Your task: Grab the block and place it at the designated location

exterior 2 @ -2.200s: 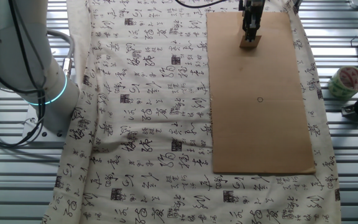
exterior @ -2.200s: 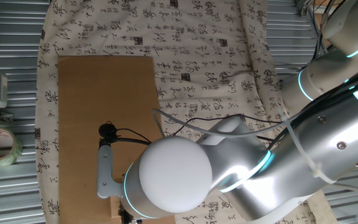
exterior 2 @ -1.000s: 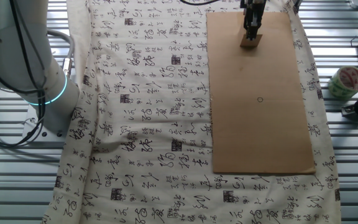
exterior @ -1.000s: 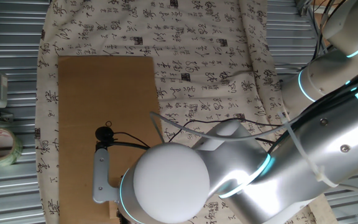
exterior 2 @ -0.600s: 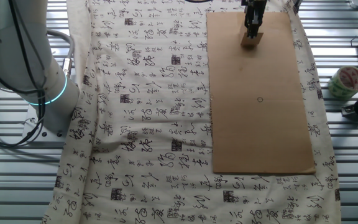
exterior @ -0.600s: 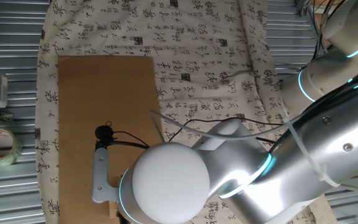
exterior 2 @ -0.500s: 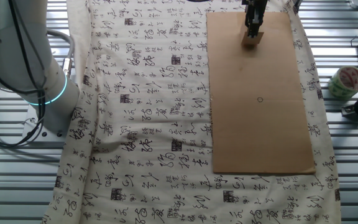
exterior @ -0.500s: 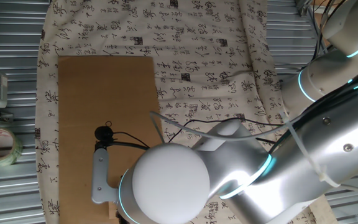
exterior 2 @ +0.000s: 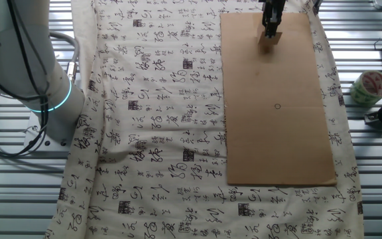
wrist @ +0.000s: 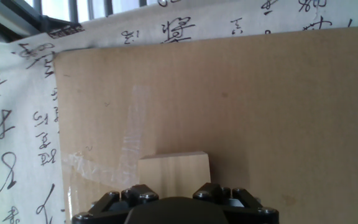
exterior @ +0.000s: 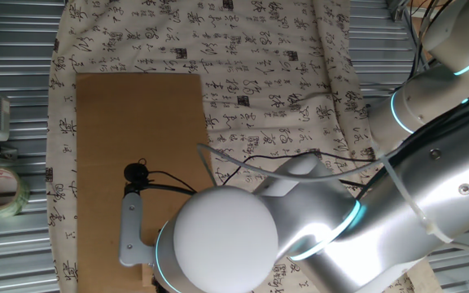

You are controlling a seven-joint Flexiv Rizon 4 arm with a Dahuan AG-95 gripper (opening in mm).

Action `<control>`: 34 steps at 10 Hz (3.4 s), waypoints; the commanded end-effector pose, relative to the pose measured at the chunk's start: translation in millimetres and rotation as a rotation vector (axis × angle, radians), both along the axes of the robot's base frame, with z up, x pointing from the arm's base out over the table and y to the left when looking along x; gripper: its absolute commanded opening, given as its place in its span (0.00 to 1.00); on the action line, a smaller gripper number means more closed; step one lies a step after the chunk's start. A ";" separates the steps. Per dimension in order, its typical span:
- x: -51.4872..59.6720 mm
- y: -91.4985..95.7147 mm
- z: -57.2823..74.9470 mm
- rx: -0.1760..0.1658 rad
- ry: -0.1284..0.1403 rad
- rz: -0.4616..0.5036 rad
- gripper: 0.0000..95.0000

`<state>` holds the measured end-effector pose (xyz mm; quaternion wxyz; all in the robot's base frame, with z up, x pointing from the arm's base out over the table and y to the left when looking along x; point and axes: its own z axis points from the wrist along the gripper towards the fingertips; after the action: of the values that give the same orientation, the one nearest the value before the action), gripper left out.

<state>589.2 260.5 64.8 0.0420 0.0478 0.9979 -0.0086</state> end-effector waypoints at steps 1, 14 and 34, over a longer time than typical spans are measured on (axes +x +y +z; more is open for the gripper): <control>0.5 1.0 2.1 0.004 0.002 -0.003 0.00; 2.7 -30.3 0.8 0.029 0.002 0.041 0.00; -7.4 -93.5 -2.1 0.040 -0.005 0.120 0.00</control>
<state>582.3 167.3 61.4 0.0437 -0.0291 0.9986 0.0086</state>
